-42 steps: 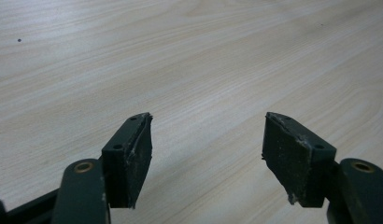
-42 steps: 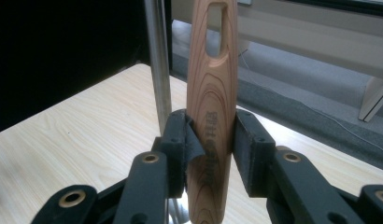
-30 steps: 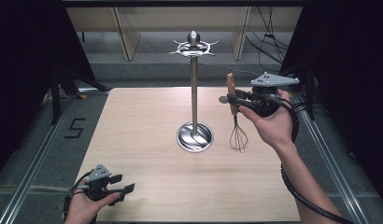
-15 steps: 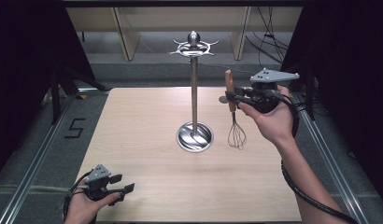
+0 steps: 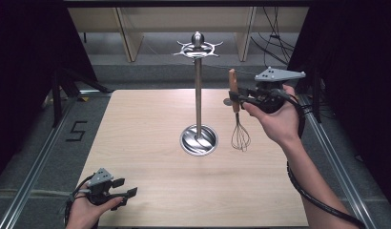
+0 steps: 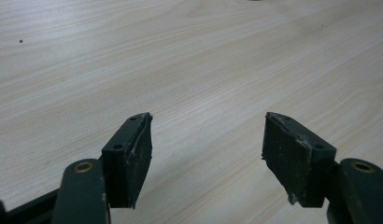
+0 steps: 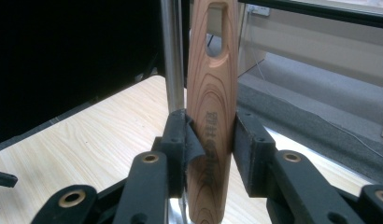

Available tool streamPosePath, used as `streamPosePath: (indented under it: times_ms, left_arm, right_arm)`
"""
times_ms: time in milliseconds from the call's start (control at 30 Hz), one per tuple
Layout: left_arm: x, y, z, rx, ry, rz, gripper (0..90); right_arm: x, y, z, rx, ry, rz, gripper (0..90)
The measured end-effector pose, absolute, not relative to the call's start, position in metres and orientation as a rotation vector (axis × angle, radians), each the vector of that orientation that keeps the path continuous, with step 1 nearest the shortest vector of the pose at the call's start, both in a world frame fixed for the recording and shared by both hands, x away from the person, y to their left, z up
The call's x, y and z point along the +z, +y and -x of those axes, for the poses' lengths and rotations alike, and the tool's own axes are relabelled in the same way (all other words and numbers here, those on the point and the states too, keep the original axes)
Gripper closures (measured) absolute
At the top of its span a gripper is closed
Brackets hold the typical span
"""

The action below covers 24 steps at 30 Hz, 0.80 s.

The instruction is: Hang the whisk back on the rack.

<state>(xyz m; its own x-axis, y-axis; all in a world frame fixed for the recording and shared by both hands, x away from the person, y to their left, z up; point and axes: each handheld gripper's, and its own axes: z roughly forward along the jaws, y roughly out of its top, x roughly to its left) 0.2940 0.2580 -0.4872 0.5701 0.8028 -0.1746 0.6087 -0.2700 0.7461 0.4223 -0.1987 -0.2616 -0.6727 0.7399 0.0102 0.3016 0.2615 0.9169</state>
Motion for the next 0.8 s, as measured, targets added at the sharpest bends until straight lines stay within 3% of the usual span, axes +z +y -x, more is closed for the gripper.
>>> streamPosePath:
  times_ms: [800]
  left_arm:
    - [-0.4875,0.2579,-0.2942,0.303,1.131,-1.985,32.3]
  right_arm:
    - [-0.2523,-0.1941,-0.4257,1.400,2.103,-0.915,68.4]
